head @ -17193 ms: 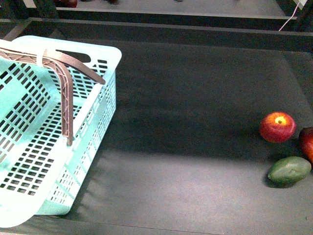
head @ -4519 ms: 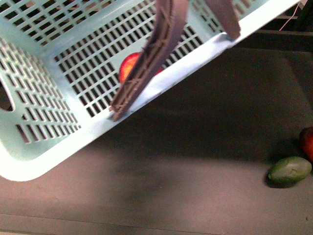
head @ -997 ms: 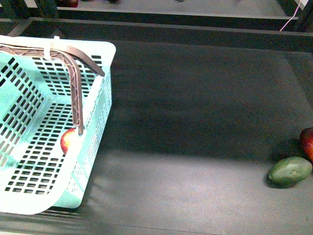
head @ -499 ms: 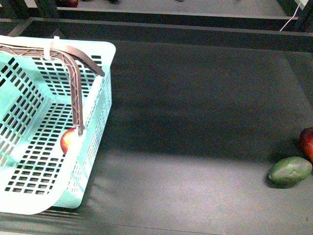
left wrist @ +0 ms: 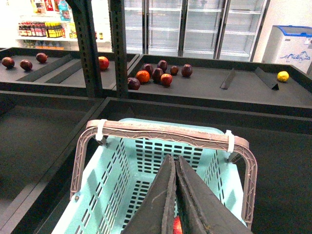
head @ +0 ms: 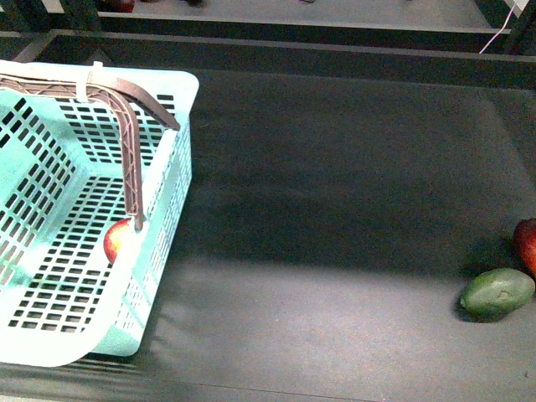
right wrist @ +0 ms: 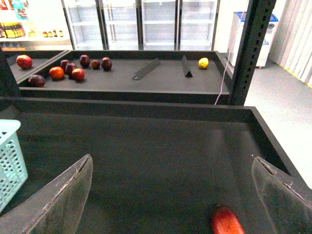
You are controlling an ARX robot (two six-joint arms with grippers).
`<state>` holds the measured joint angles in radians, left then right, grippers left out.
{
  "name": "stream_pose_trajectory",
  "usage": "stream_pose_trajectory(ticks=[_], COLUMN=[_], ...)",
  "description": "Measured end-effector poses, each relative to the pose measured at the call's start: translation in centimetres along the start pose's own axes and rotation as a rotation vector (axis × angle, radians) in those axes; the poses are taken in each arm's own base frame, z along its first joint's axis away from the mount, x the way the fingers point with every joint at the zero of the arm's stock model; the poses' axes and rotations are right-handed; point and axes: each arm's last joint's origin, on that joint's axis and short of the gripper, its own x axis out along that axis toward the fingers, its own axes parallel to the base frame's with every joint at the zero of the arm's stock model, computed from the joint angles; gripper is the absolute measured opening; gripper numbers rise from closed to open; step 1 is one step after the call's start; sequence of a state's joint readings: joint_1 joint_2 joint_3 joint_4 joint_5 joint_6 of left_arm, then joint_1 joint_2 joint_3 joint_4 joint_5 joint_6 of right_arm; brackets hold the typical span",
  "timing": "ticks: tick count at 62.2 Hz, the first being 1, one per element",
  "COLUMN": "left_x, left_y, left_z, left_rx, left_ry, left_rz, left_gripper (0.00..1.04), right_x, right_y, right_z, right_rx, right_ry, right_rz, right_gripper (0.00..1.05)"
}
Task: Pick apple with right arm and hold basket with left
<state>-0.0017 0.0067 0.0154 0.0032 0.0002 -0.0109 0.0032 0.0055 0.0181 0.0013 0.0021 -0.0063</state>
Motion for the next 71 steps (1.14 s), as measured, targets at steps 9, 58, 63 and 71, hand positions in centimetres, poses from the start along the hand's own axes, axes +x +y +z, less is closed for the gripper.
stream_pose_trajectory(ticks=[9,58,63,71], left_x=[0.00,0.00,0.00,0.00], left_y=[0.00,0.00,0.00,0.00], left_z=[0.00,0.00,0.00,0.00], left_rx=[0.000,0.000,0.000,0.002], left_ry=[0.000,0.000,0.000,0.000], left_rz=[0.000,0.000,0.000,0.000], left_gripper=[0.03,0.82,0.98,0.98], right_x=[0.00,0.00,0.00,0.00], right_y=[0.00,0.00,0.00,0.00], right_z=[0.00,0.00,0.00,0.00], right_rx=[0.000,0.000,0.000,0.000], right_ry=[0.000,0.000,0.000,0.000], right_rz=[0.000,0.000,0.000,0.000], right_gripper=[0.96,0.96,0.96,0.96])
